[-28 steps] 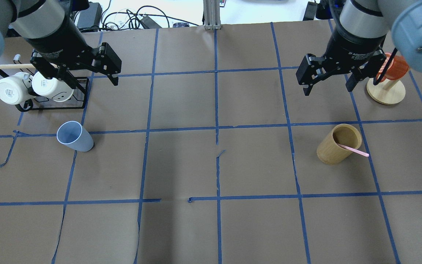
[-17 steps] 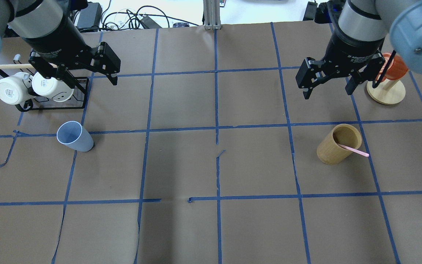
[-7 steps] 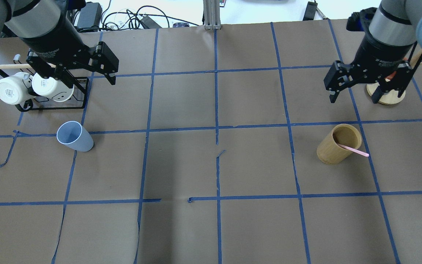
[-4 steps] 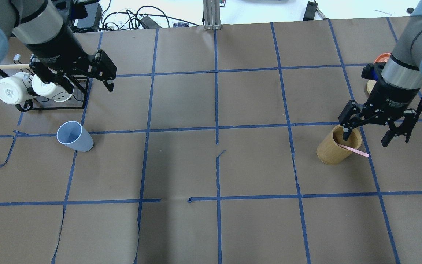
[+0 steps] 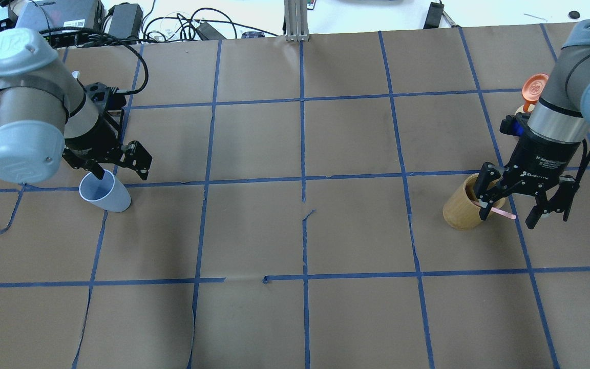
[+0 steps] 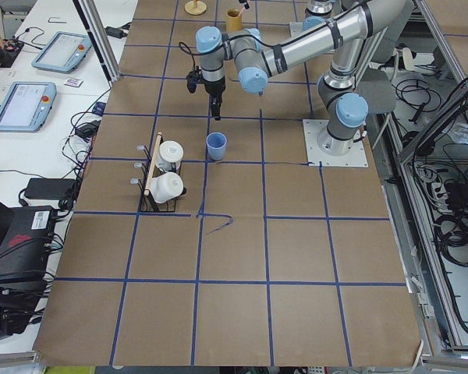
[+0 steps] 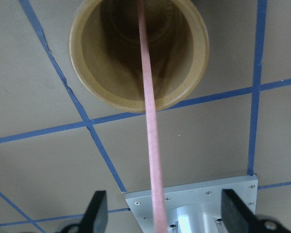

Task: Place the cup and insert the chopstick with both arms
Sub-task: 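Lower the left gripper to the blue cup while the right descends to the chopstick, then grasp the blue cup rim with the left gripper while the right grasps the chopstick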

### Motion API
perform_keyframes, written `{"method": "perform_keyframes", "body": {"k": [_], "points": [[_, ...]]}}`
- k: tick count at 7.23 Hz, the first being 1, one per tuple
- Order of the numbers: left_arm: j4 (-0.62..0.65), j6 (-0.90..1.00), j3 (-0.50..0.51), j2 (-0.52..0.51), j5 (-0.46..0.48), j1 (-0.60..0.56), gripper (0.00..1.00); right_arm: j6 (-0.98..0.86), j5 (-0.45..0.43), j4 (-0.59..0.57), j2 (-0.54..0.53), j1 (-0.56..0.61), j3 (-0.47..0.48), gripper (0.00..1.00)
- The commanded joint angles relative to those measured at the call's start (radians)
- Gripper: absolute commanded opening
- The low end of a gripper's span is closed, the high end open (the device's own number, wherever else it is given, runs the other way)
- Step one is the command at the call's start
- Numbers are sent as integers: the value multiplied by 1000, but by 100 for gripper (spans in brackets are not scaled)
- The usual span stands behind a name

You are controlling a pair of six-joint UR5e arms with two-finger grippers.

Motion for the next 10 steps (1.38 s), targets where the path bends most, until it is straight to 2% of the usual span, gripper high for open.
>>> {"method": "perform_keyframes", "body": {"k": [1, 2, 3, 4, 6, 7, 10], "points": [[89, 59, -40, -49, 4, 43, 94, 3, 1, 1, 1, 0, -4, 45], [120, 62, -40, -66, 4, 43, 83, 4, 2, 3, 1, -2, -10, 45], [123, 63, -41, -72, 4, 43, 79, 7, 4, 3, 1, -2, -20, 43], [123, 63, -41, -72, 4, 43, 64, 7, 4, 3, 1, 0, -21, 39], [123, 72, -41, -74, 22, 43, 6, 7, 8, 4, 1, 0, -21, 36], [123, 69, -38, -72, 42, 43, 0, 15, 4, 3, 1, -2, -23, 35], [109, 48, -32, -63, 65, 28, 0, 21, 15, 3, 1, -2, -17, 30]]}}
